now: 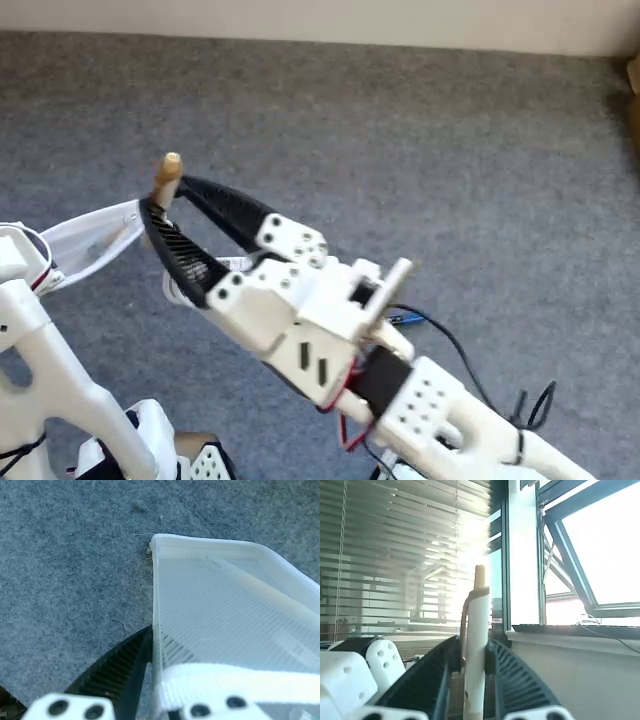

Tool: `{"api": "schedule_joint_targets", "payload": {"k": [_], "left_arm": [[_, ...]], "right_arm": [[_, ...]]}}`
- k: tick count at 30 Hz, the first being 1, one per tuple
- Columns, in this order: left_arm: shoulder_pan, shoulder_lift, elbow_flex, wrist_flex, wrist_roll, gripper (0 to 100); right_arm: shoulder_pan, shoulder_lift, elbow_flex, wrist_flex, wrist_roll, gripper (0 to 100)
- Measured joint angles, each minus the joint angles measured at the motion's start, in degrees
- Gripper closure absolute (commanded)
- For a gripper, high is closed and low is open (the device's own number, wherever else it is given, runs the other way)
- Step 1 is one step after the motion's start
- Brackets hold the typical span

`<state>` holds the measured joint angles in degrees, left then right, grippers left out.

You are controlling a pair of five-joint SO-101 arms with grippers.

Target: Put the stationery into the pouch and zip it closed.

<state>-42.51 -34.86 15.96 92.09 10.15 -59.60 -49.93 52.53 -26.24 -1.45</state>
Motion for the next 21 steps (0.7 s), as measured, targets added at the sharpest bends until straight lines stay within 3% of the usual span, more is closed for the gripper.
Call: {"api": "schedule_joint_targets", "payload": {"k": [9, 21], "left_arm": [[0.0, 0.0, 0.0, 0.0, 0.0, 100], [0.0, 0.0, 0.0, 0.0, 0.0, 100]], "right_arm": [[-3.52, 16.44, 0.0, -14.51, 0.0, 99.3], [-3.52, 22.24, 0.0, -16.35, 0.0, 99.3]]}}
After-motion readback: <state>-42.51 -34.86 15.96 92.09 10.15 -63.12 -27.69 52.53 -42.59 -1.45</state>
